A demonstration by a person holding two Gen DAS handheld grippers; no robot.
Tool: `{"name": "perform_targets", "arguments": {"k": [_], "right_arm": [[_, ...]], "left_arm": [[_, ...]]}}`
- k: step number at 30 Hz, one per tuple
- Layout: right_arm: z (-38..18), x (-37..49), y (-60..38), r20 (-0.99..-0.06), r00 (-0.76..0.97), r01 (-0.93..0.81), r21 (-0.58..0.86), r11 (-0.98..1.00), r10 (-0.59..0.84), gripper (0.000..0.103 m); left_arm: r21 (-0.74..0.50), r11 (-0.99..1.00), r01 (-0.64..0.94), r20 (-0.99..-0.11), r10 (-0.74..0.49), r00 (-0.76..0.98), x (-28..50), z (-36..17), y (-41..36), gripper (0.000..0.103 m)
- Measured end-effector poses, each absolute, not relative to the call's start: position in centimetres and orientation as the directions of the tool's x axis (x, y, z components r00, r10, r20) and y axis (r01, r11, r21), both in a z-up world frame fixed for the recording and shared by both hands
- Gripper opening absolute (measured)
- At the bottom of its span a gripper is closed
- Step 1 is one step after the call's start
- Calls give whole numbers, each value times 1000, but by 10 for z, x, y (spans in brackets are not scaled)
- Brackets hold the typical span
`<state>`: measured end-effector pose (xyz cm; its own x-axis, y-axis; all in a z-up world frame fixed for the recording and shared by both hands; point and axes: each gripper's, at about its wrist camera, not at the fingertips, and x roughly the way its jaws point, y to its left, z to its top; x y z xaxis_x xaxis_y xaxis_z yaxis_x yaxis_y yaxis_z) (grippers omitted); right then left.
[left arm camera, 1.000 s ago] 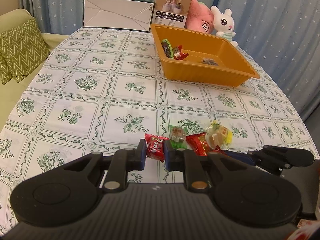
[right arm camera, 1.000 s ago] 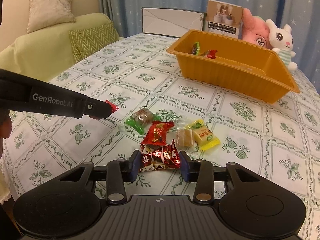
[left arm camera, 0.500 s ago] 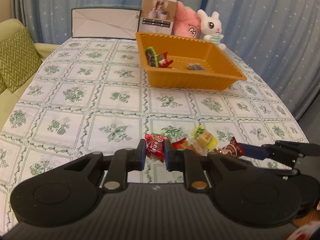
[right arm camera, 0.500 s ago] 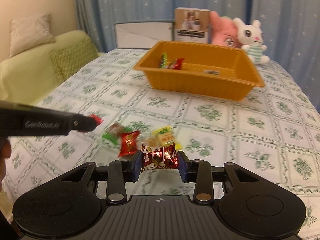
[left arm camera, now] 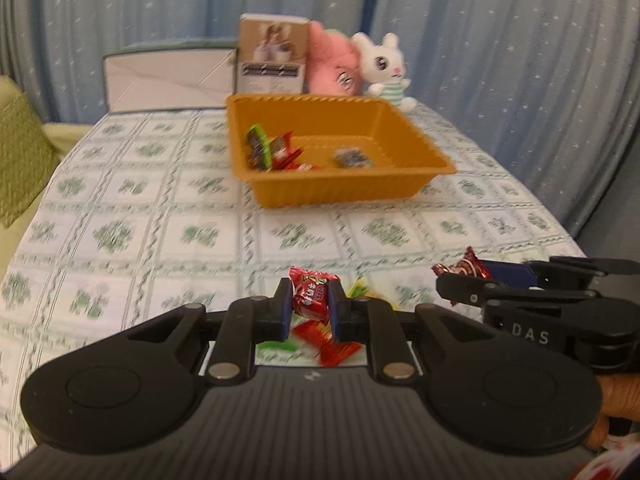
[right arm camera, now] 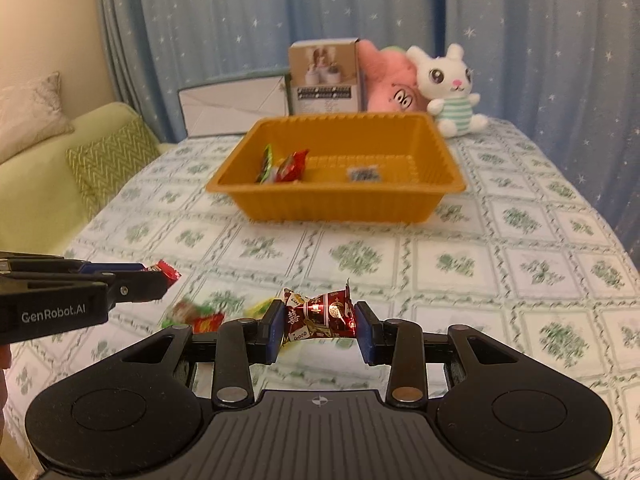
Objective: Organize snacks
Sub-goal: 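Carry both held snacks over the orange tray and lower them inside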
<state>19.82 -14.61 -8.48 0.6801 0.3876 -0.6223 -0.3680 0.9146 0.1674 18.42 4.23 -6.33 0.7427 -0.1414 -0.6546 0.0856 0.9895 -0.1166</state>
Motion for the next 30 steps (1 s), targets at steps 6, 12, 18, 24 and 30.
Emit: {"name": "perform_targets", "arguments": {"k": [6, 12, 18, 24, 30], "right_arm": [[-62, 212, -163, -579, 729, -341, 156, 927, 365, 38], [-47, 234, -177, -557, 754, -316, 159, 935, 350, 38], [-34, 258, -185, -531, 774, -309, 158, 938, 345, 38], [-30, 289, -189, -518, 785, -274, 200, 941, 339, 38], [-31, 317, -189, -522, 785, -251, 225, 941, 334, 38]], "left_arm": [[-110, 983, 147, -626, -183, 758, 200, -46, 27, 16], [-110, 977, 184, -599, -213, 772, 224, -32, 15, 16], [-122, 975, 186, -576, -222, 787, 255, -18, 11, 16], [-107, 982, 157, -562, -190, 805, 290, -12, 13, 16], [-114, 987, 111, -585, -157, 796, 324, -17, 18, 16]]}}
